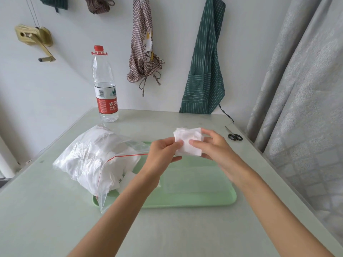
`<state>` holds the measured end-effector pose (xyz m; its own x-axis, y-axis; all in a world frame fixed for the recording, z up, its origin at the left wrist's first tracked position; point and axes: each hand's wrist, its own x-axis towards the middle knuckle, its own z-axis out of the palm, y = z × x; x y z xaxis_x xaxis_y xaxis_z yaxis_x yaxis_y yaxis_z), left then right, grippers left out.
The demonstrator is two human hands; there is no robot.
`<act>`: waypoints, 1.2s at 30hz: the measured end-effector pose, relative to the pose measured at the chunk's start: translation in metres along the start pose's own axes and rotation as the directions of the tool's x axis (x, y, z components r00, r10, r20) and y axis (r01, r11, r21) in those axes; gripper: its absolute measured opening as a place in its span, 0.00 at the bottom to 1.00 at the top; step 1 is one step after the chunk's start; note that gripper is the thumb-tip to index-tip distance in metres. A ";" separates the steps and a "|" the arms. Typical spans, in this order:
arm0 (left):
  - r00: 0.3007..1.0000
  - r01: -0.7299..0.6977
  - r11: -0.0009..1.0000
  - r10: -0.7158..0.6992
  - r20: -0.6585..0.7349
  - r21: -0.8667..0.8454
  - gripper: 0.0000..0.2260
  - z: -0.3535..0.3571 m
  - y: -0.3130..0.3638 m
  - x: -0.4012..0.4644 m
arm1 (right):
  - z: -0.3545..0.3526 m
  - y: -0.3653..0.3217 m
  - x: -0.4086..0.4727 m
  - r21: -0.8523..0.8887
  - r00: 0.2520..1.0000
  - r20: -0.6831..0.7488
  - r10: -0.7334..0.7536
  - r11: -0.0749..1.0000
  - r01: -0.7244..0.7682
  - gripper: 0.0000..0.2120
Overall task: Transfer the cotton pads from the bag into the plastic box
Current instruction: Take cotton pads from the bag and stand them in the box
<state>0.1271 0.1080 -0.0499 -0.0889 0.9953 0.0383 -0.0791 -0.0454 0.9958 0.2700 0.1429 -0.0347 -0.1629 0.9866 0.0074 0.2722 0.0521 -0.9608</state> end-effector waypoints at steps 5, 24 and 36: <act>0.984 -0.130 0.958 0.157 -0.089 0.255 0.09 -0.007 -0.008 0.018 | 0.008 0.007 0.018 0.126 0.995 -0.101 0.017 0.992 -0.004 0.12; 0.976 0.177 0.839 -0.218 0.021 0.514 0.12 -0.045 -0.031 0.041 | 0.030 0.046 0.045 -0.191 0.923 0.211 0.323 0.939 -0.285 0.11; 0.982 0.163 0.842 -0.190 -0.001 0.515 0.13 -0.044 -0.030 0.039 | 0.017 0.029 0.050 -0.842 1.000 0.002 0.026 0.539 -0.012 0.10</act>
<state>0.0828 0.1444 -0.0820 -0.0730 0.9858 -0.1515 0.4298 0.1682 0.8871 0.2540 0.1911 -0.0667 -0.1580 0.9873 -0.0179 0.9475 0.1465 -0.2842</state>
